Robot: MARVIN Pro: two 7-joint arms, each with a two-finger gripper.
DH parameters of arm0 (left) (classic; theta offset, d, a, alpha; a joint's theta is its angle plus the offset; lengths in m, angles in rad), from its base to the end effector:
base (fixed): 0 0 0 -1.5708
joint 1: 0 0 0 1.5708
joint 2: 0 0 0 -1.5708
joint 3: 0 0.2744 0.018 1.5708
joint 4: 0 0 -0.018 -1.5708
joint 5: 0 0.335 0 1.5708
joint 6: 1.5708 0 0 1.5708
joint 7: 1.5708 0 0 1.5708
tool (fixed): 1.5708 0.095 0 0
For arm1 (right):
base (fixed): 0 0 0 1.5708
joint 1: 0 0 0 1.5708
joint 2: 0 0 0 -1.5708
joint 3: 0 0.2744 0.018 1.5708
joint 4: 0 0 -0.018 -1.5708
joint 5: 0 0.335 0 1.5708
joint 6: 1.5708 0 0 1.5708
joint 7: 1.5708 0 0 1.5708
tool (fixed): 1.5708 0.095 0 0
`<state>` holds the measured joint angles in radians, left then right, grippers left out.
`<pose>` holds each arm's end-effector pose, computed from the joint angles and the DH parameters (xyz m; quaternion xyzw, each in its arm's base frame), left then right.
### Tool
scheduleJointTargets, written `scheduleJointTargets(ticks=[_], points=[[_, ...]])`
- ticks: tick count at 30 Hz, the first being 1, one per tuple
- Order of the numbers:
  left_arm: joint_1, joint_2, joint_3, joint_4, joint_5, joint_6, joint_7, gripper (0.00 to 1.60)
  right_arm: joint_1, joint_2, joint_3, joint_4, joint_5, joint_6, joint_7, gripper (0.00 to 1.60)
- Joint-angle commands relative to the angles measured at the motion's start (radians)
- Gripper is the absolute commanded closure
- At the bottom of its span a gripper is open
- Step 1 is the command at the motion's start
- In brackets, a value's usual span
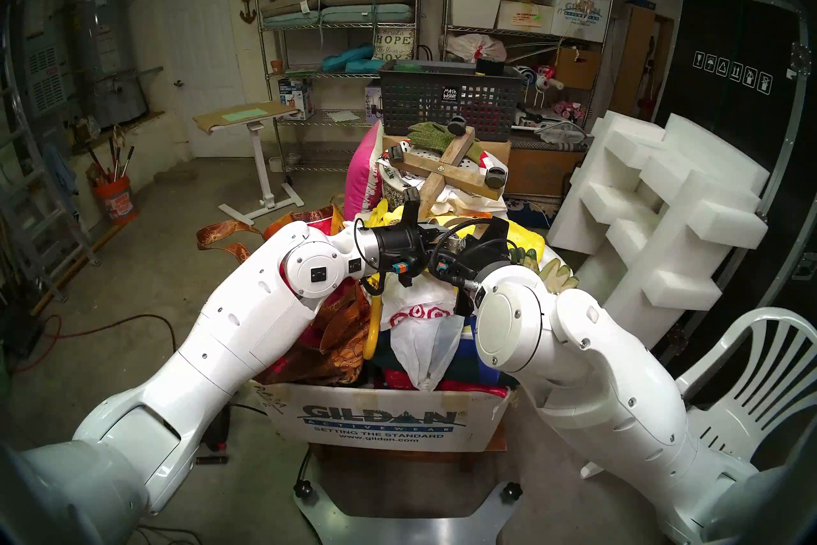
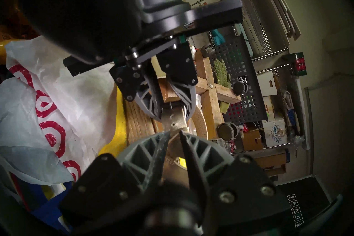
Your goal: Unbuckle a shoe
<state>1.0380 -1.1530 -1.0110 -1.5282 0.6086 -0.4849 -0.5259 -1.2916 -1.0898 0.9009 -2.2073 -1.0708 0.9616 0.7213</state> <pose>0.4811 -0.1294 -0.1711 -0.2545 0.7203 -0.6389 0.0911 0.3596 0.1333 -0.1246 0.6324 0.5087 0.4957 0.3090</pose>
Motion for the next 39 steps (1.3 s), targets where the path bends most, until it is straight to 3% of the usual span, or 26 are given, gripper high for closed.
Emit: scheduleJointTargets(ticks=[1,19,39], points=[[-0.009,-0.009,-0.014,-0.027,-0.002,0.006,0.016,1.60,0.029,-0.013,0.006,-0.003,-0.021,-0.002,0.018,0.92],[-0.003,-0.021,-0.009,-0.038,-0.002,0.008,0.030,1.60,0.010,-0.046,0.045,0.013,-0.045,-0.002,0.059,0.90],[-0.001,-0.023,-0.001,-0.033,-0.011,0.000,0.017,1.60,0.003,-0.090,0.077,0.018,-0.053,-0.002,0.039,0.87]])
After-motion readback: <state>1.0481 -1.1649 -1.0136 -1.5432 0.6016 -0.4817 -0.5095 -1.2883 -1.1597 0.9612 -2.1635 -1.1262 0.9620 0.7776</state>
